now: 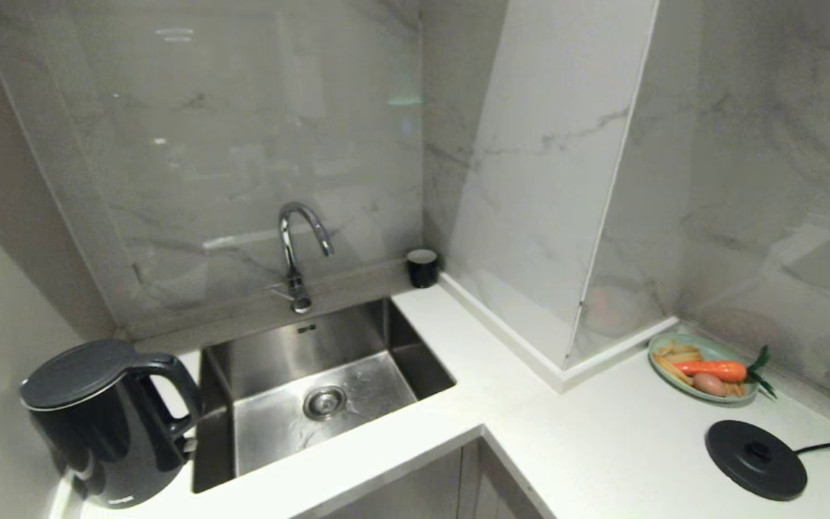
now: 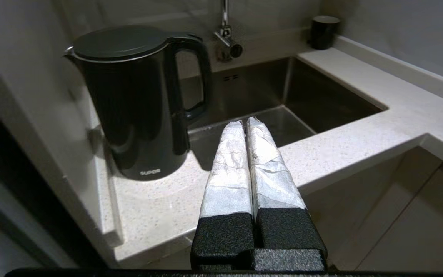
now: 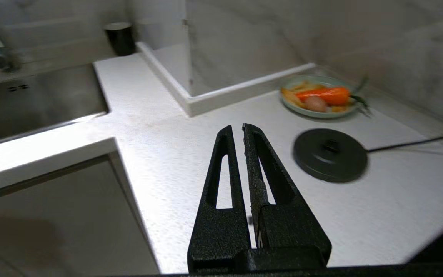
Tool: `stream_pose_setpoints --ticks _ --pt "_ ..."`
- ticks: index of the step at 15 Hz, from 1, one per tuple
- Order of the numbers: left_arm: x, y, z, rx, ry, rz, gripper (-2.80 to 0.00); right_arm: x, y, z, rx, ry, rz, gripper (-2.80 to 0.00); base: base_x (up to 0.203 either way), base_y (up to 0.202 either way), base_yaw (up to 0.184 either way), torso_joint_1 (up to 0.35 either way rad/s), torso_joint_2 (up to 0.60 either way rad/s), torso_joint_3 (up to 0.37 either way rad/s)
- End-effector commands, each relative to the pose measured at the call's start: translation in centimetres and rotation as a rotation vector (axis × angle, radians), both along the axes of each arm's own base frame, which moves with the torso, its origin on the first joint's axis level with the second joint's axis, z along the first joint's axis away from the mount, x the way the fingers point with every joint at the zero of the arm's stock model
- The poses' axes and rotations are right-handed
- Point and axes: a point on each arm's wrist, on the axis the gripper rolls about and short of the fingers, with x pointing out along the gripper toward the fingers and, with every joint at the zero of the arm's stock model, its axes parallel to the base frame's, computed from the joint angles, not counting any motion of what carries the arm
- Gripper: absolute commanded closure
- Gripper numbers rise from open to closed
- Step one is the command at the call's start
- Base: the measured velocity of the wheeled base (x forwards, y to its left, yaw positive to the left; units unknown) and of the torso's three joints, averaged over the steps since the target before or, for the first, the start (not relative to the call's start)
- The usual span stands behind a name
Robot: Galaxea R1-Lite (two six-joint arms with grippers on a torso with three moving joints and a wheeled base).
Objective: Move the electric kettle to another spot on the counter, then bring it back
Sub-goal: Grab the kettle
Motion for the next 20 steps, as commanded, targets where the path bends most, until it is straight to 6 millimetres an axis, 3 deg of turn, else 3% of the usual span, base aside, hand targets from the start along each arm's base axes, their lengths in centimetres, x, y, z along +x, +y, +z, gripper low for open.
stream_pose_setpoints --ticks 1,6,10,12,15,17,20 --pt "0.0 0.0 0.0 -0.001 0.002 0.000 0.00 0.0 0.0 0.0 0.000 0.001 0.000 0.00 0.002 -0.001 0.081 0.002 0.00 0.002" --pt "-0.1 0.0 0.3 -0.007 -0.009 0.008 0.00 0.0 0.0 0.0 0.000 0.001 0.000 0.00 0.000 0.000 0.000 0.000 0.00 0.000" --pt "-0.4 0.0 5.0 -0.070 -0.025 -0.002 0.00 0.0 0.0 0.0 0.000 0.001 0.000 0.00 0.000 0.000 0.000 0.000 0.00 0.000" --pt "2.1 -0.1 7.3 -0.103 0.113 -0.035 0.00 0.0 0.0 0.0 -0.001 0.001 0.000 0.00 0.000 0.000 0.000 0.000 0.00 0.000" --pt "7.3 -0.2 9.1 -0.137 0.295 -0.080 0.00 0.0 0.0 0.0 0.000 0.001 0.000 0.00 0.000 0.000 0.000 0.000 0.00 0.000" --pt "11.2 -0.3 9.2 -0.154 0.393 -0.086 0.00 0.0 0.0 0.0 0.000 0.001 0.000 0.00 0.000 0.000 0.000 0.000 0.00 0.000" --pt "16.3 -0.7 7.9 -0.148 0.510 -0.044 0.00 0.0 0.0 0.0 0.000 0.001 0.000 0.00 0.000 0.000 0.000 0.000 0.00 0.000"
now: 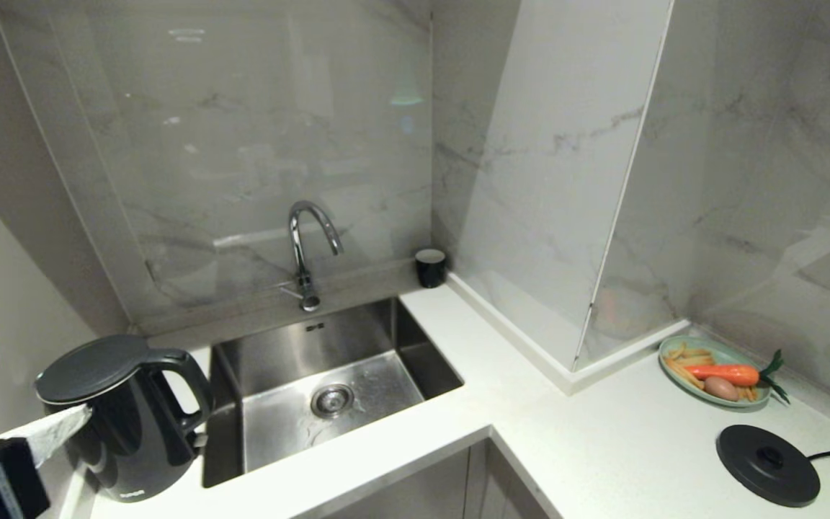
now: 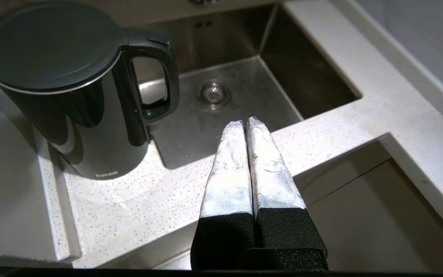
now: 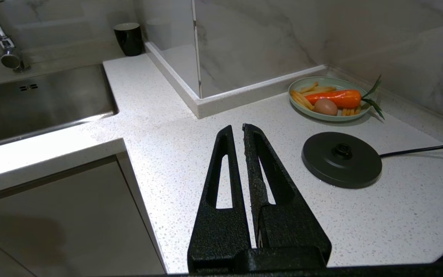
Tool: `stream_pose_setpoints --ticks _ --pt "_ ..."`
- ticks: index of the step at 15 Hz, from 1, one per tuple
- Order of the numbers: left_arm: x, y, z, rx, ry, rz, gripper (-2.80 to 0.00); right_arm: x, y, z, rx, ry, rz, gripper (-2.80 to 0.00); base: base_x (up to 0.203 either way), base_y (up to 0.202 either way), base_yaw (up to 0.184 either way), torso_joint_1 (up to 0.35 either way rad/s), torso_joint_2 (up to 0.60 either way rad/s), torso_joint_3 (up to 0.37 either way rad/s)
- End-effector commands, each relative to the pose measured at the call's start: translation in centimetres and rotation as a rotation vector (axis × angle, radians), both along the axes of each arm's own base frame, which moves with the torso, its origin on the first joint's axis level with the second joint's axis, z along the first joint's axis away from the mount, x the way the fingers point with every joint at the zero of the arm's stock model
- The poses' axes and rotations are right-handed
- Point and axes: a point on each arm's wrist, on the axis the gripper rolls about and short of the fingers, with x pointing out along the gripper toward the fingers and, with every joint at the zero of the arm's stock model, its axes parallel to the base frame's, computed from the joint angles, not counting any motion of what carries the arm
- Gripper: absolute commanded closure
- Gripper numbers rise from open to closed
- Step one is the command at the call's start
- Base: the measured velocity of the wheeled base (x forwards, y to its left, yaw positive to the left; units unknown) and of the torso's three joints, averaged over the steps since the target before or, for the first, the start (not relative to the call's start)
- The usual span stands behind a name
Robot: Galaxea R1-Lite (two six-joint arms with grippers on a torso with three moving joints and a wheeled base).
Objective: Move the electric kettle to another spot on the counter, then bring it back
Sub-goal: Grab the kettle
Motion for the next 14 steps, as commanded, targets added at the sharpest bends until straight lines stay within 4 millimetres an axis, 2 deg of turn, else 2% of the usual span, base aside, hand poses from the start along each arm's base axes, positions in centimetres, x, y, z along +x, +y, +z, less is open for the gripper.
stream_pose_setpoints --ticks 1,5,11,12,14 --pt "4.9 -0.8 -2.9 0.034 0.212 0.032 0.00 0.0 0.0 0.0 0.000 0.001 0.001 0.00 0.000 0.000 0.000 0.000 0.00 0.000" --pt "8.6 -2.6 -7.2 0.096 0.375 0.155 0.00 0.0 0.0 0.0 0.000 0.001 0.001 0.00 0.000 0.000 0.000 0.000 0.00 0.000" --pt "11.4 -3.3 -12.1 0.099 0.389 0.270 0.00 0.0 0.0 0.0 0.000 -0.001 0.001 0.00 0.000 0.000 0.000 0.000 0.00 0.000" --pt "11.8 -3.4 -12.7 0.091 0.366 0.279 -2.80 0.0 0.0 0.0 0.000 0.001 0.001 0.00 0.000 0.000 0.000 0.000 0.00 0.000" --pt "12.3 -3.4 -13.7 0.083 0.332 0.288 -2.80 0.0 0.0 0.0 0.000 0.001 0.001 0.00 0.000 0.000 0.000 0.000 0.00 0.000"
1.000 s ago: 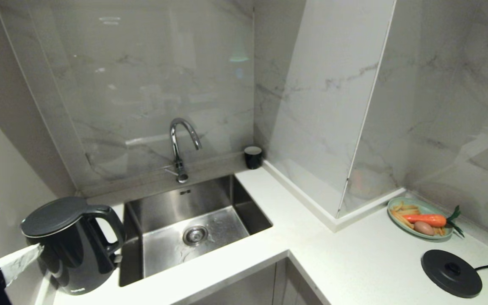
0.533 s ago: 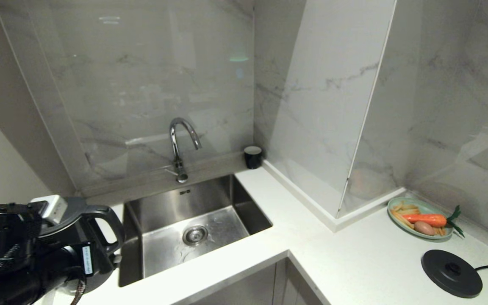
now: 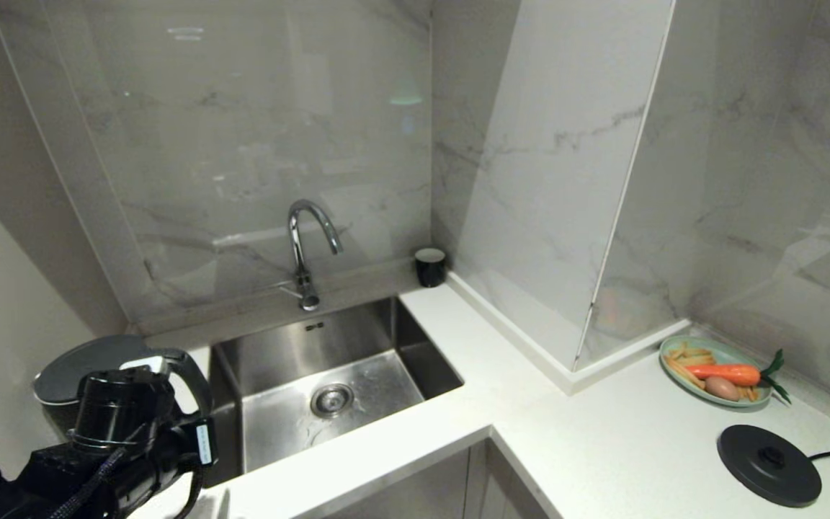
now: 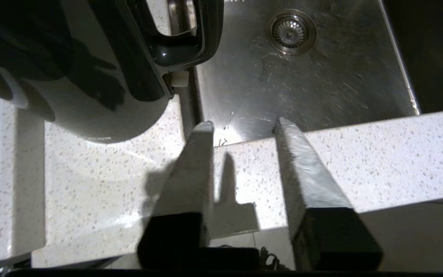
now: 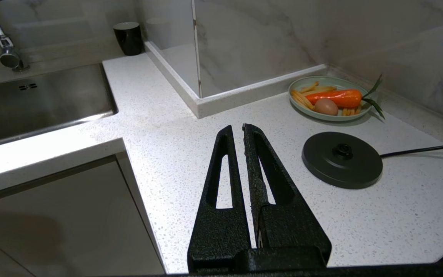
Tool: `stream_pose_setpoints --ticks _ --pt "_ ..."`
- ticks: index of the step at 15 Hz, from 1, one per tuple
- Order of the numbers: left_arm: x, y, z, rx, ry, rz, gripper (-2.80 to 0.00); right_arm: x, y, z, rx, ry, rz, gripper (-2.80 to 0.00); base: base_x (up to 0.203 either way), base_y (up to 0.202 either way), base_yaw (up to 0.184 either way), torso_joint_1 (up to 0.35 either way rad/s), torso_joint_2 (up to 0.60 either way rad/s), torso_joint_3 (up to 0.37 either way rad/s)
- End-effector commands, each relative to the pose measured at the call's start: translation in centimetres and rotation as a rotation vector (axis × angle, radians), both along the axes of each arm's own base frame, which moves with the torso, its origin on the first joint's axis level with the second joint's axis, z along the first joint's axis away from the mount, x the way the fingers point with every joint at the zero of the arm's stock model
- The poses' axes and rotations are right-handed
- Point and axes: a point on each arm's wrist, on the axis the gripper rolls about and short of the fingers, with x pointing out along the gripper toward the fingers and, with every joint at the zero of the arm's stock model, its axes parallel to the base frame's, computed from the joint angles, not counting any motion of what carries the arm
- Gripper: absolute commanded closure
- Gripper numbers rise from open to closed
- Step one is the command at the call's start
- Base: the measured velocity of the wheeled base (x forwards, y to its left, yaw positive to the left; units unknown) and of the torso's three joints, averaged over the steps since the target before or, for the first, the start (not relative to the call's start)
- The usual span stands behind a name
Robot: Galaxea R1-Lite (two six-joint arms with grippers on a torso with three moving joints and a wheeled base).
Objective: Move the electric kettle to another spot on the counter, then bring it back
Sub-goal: Grab the kettle
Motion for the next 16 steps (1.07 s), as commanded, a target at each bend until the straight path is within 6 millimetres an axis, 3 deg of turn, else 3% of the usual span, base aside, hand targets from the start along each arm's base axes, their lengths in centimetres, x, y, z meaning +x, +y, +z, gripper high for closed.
stream_pose_setpoints --ticks 1,6,16 --pt "0.7 -0.1 -1.8 0.005 0.020 0.006 -2.80 0.0 0.0 0.0 0.000 0.001 0.000 0.00 0.000 0.000 0.000 0.000 0.00 0.000" --pt "2.6 -0.2 -1.0 0.002 -0.044 0.003 -2.80 0.0 0.0 0.0 0.000 0.001 0.000 0.00 0.000 0.000 0.000 0.000 0.00 0.000" --pt "7.3 0.8 -2.0 0.047 -0.066 0.026 -2.80 0.0 0.0 0.0 0.003 0.001 -0.001 0.00 0.000 0.000 0.000 0.000 0.00 0.000"
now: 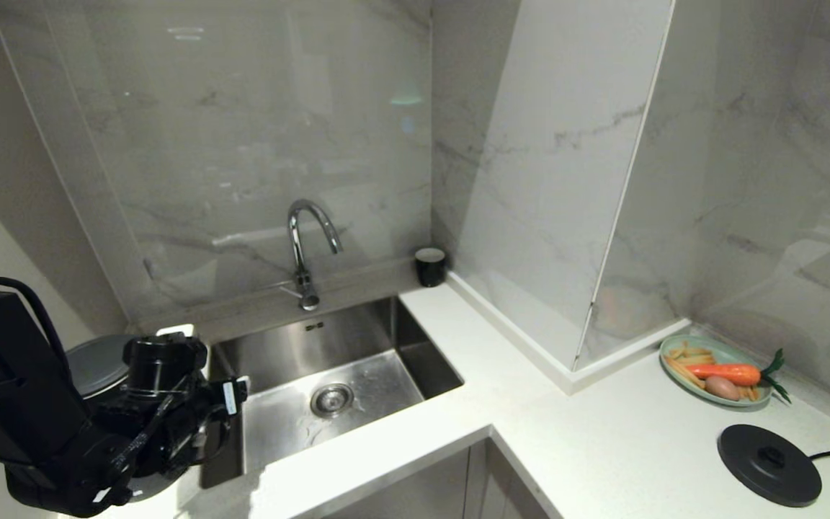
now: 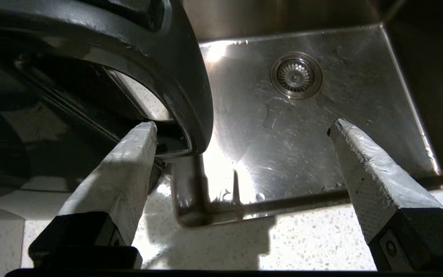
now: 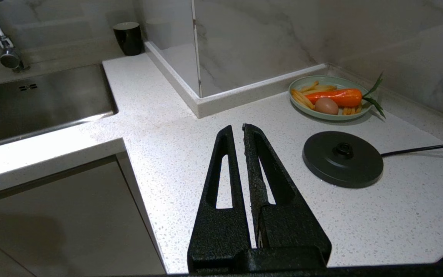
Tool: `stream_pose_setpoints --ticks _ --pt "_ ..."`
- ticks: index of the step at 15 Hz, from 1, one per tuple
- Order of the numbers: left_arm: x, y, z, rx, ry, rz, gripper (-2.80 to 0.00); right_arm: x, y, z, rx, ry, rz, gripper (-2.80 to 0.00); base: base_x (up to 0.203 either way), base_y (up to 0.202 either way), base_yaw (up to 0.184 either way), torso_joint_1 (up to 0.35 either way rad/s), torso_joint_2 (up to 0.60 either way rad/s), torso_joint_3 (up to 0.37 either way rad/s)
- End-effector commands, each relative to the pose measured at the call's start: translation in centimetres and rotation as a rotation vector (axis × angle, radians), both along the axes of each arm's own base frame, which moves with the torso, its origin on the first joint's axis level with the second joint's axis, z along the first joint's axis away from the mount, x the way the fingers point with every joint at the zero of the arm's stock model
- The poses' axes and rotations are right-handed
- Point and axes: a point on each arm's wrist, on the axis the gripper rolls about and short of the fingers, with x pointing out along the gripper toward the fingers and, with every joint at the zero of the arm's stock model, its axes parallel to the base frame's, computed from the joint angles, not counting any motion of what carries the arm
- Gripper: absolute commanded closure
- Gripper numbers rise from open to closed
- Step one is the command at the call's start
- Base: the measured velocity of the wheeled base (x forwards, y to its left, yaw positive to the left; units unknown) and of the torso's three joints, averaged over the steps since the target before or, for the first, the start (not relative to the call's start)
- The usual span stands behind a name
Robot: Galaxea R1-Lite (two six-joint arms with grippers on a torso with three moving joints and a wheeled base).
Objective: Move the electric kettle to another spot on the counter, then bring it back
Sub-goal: Grab the kettle
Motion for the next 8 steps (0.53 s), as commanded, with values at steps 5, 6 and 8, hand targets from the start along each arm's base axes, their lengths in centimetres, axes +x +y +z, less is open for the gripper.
stream_pose_setpoints --ticks 5,6,8 --pt "1.8 1.2 -1.4 -0.008 0.016 0.021 -2.80 0.0 0.0 0.0 0.000 -0.001 0.000 0.00 0.000 0.000 0.000 0.000 0.00 0.000" --pt "2.0 1.3 -1.3 -0.010 0.007 0.021 -2.80 0.0 0.0 0.0 0.000 0.001 0.000 0.00 0.000 0.000 0.000 0.000 0.00 0.000" --pt "2.5 1.3 -1.0 -0.012 -0.009 0.018 -2.80 0.0 0.0 0.0 0.000 -0.001 0.000 0.00 0.000 0.000 0.000 0.000 0.00 0.000"
